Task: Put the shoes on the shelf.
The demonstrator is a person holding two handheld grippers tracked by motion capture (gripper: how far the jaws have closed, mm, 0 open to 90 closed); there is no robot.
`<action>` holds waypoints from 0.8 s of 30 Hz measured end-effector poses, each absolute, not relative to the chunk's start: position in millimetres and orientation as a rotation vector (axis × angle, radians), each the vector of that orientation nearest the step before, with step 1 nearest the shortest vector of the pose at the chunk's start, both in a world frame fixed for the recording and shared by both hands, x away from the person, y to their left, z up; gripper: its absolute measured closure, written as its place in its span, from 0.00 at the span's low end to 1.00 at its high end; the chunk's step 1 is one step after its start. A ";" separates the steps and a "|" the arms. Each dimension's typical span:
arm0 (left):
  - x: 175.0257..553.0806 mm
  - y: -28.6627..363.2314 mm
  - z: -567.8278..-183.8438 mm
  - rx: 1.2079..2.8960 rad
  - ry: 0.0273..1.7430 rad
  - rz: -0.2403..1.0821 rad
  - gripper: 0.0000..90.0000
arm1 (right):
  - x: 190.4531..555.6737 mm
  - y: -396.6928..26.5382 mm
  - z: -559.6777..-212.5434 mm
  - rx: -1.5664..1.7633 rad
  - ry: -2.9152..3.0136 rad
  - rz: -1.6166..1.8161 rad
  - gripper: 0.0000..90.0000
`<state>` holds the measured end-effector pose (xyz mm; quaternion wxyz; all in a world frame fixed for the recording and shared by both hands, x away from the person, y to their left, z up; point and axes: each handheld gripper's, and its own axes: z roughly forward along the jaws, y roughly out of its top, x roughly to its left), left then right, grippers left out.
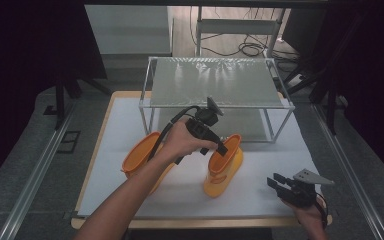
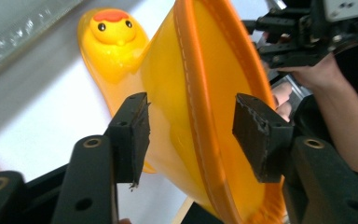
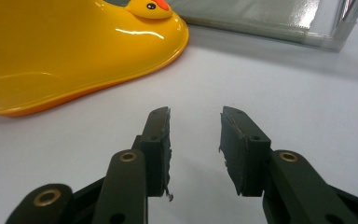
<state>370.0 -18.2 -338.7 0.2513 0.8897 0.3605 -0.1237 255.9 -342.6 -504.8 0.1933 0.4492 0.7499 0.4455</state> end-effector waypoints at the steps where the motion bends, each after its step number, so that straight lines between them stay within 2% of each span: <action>1: 370.6 -21.3 -341.1 2.434 0.985 -0.332 0.55 | 255.9 -342.8 -504.8 1.261 2.103 1.249 0.69; 6: 371.7 -33.0 -350.6 2.488 1.023 -0.312 0.66 | 256.2 -343.2 -504.9 1.279 2.099 1.250 0.69; 7: 371.6 -34.7 -351.3 2.493 1.028 -0.301 0.74 | 256.7 -343.3 -505.3 1.284 2.098 1.243 0.68; 8: 371.8 -35.8 -352.0 2.497 1.031 -0.292 0.74 | 256.7 -343.3 -505.3 1.284 2.098 1.243 0.68; 14: 373.4 -38.2 -353.1 2.516 1.059 -0.260 0.97 | 256.9 -344.5 -504.9 1.297 2.085 1.243 0.68; 24: 372.1 -37.1 -343.6 2.513 1.045 -0.252 0.98 | 257.1 -345.4 -504.9 1.306 2.071 1.242 0.69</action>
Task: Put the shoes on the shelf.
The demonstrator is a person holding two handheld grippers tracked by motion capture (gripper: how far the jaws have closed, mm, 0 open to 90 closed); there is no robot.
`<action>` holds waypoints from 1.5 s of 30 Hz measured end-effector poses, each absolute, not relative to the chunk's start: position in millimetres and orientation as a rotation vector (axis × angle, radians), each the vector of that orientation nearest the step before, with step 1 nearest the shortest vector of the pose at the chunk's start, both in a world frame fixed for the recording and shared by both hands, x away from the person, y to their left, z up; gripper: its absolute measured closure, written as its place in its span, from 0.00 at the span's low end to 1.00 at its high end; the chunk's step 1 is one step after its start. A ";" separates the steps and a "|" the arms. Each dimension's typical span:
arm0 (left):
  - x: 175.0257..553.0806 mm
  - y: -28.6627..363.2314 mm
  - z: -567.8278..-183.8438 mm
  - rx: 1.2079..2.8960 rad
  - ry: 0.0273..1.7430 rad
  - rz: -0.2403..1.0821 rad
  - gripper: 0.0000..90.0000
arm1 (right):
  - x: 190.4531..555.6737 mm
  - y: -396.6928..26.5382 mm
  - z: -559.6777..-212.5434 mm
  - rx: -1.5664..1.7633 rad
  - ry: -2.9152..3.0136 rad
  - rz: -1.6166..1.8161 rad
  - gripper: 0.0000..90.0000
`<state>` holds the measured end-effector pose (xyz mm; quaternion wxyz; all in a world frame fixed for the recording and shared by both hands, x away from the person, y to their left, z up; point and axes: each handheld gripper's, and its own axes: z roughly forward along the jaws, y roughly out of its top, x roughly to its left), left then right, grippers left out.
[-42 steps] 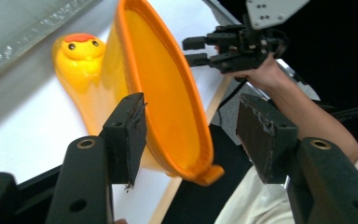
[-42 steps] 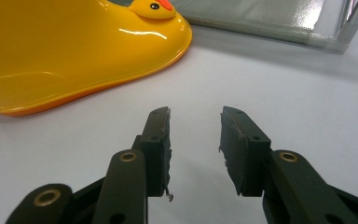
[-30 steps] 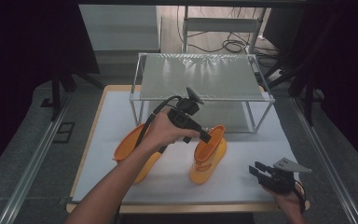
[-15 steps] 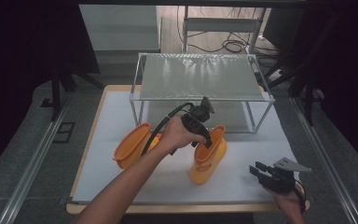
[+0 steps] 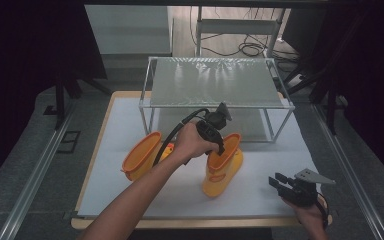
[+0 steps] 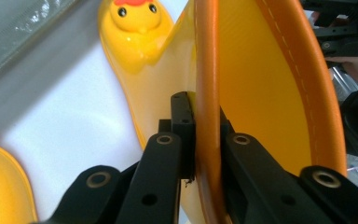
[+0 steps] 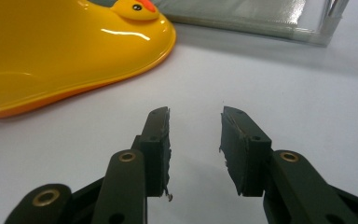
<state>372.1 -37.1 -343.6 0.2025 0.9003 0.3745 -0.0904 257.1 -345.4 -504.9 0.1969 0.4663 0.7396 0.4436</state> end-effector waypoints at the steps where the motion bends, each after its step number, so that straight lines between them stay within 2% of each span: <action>1: 371.5 -34.7 -339.3 2.508 1.046 -0.251 0.98 | 257.0 -345.9 -504.5 1.311 2.070 1.242 0.69; 9: 352.2 -0.5 -304.4 2.464 1.019 -0.202 0.98 | 257.8 -347.7 -502.7 1.318 2.054 1.262 0.69; 14: 340.6 30.2 -295.7 2.442 1.040 -0.159 0.98 | 257.7 -346.3 -501.9 1.309 2.057 1.266 0.69; 24: 333.7 76.2 -321.4 2.455 1.111 -0.118 0.98 | 258.2 -342.8 -503.7 1.314 2.060 1.262 0.69; 37: 324.6 98.3 -345.6 2.490 1.100 -0.014 0.97 | 257.3 -342.6 -503.1 1.300 2.065 1.258 0.70; 40: 322.3 100.9 -347.5 2.490 1.093 -0.025 0.93 | 257.2 -342.4 -503.1 1.301 2.064 1.260 0.70; 45: 320.7 104.5 -340.9 2.435 1.072 -0.033 0.79 | 257.2 -341.3 -503.8 1.302 2.065 1.261 0.69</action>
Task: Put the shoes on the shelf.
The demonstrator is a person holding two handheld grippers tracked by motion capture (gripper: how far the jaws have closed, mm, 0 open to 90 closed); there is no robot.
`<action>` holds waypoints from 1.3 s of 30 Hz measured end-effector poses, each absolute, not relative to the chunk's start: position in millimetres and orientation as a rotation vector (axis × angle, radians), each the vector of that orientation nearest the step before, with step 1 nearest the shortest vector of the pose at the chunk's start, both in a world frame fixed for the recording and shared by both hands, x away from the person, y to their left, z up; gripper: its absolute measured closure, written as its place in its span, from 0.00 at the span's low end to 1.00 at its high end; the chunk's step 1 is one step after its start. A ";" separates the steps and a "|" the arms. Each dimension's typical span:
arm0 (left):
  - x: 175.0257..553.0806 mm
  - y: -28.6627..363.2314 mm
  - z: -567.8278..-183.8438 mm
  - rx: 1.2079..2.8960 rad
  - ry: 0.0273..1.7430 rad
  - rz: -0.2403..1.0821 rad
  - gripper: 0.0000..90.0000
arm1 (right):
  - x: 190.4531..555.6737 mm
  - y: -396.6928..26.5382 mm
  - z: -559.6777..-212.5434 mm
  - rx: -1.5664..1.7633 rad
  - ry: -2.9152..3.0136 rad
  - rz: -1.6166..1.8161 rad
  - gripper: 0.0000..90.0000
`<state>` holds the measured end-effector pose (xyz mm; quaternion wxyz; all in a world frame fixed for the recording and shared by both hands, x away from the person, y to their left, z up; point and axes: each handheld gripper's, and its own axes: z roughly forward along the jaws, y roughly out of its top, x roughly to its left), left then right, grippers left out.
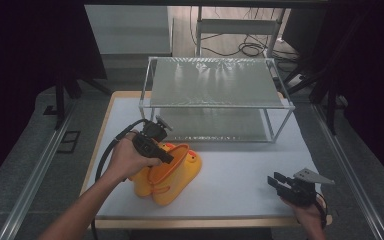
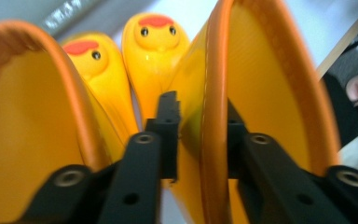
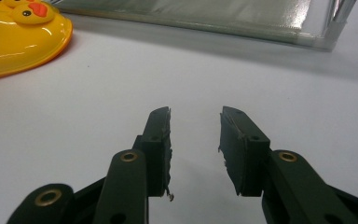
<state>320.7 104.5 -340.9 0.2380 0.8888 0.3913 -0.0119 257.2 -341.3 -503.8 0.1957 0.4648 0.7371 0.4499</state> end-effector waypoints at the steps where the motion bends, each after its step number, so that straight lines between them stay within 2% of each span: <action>1: 320.4 105.2 -338.6 2.420 1.063 -0.045 0.77 | 257.1 -341.2 -503.7 1.303 2.064 1.262 0.69; 4: 319.6 106.2 -332.7 2.390 1.052 -0.053 0.68 | 256.8 -342.1 -503.3 1.301 2.064 1.257 0.69; 13: 318.5 113.1 -317.4 2.310 1.001 -0.098 0.53 | 256.7 -342.7 -503.2 1.303 2.057 1.259 0.68; 24: 308.5 138.5 -295.9 2.255 1.002 -0.065 0.48 | 256.8 -341.6 -503.7 1.308 2.061 1.251 0.65; 39: 307.6 146.6 -317.8 2.342 1.056 -0.103 0.36 | 257.1 -339.8 -505.1 1.321 2.067 1.244 0.63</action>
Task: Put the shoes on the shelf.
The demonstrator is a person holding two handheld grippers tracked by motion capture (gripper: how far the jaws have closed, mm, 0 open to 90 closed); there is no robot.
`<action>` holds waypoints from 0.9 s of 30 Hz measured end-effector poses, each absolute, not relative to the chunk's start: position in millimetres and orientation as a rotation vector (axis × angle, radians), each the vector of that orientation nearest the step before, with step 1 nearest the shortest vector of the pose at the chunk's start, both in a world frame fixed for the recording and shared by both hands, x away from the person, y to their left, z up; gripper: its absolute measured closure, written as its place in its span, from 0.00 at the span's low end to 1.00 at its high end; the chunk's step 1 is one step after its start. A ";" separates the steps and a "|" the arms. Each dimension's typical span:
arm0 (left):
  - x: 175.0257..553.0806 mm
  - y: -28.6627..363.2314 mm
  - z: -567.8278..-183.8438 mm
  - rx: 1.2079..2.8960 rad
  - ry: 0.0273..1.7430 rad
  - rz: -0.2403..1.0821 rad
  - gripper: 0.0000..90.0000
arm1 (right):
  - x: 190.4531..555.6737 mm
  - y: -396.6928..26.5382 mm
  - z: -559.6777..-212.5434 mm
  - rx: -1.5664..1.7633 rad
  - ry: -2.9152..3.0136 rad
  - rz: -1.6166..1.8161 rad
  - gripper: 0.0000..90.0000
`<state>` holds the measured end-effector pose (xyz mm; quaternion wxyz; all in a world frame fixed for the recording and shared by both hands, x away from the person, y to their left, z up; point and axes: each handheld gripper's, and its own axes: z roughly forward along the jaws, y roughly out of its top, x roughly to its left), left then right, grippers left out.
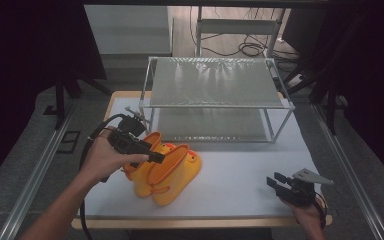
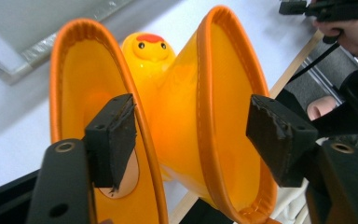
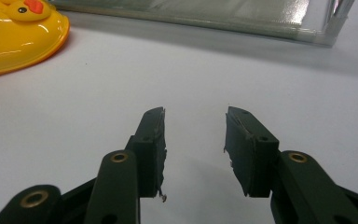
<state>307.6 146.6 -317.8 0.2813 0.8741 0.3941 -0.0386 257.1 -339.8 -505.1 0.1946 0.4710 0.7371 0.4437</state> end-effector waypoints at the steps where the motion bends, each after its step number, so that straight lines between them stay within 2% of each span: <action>1: 307.9 145.5 -319.6 2.350 1.057 -0.103 0.35 | 257.2 -339.7 -505.3 1.321 2.065 1.246 0.63; 6: 311.8 139.0 -329.7 2.391 1.082 -0.097 0.34 | 257.5 -340.0 -505.7 1.323 2.068 1.243 0.63; 12: 319.5 126.6 -346.3 2.459 1.129 -0.077 0.40 | 257.8 -340.1 -505.9 1.323 2.073 1.237 0.63; 14: 319.8 122.5 -348.2 2.477 1.148 -0.022 0.45 | 257.7 -340.5 -505.8 1.327 2.071 1.237 0.63; 16: 319.8 121.5 -347.6 2.470 1.158 -0.008 0.55 | 257.9 -341.2 -506.0 1.328 2.068 1.236 0.63; 19: 319.8 123.7 -348.0 2.461 1.174 0.017 0.79 | 258.0 -341.2 -506.2 1.332 2.063 1.238 0.63; 21: 321.1 126.6 -348.3 2.454 1.177 0.009 0.86 | 257.8 -341.3 -505.8 1.330 2.066 1.235 0.63; 23: 323.5 131.0 -349.0 2.434 1.185 -0.016 0.91 | 257.9 -341.5 -505.7 1.334 2.063 1.237 0.64; 27: 325.8 135.0 -348.5 2.420 1.178 -0.054 0.91 | 258.5 -342.5 -506.3 1.344 2.058 1.234 0.64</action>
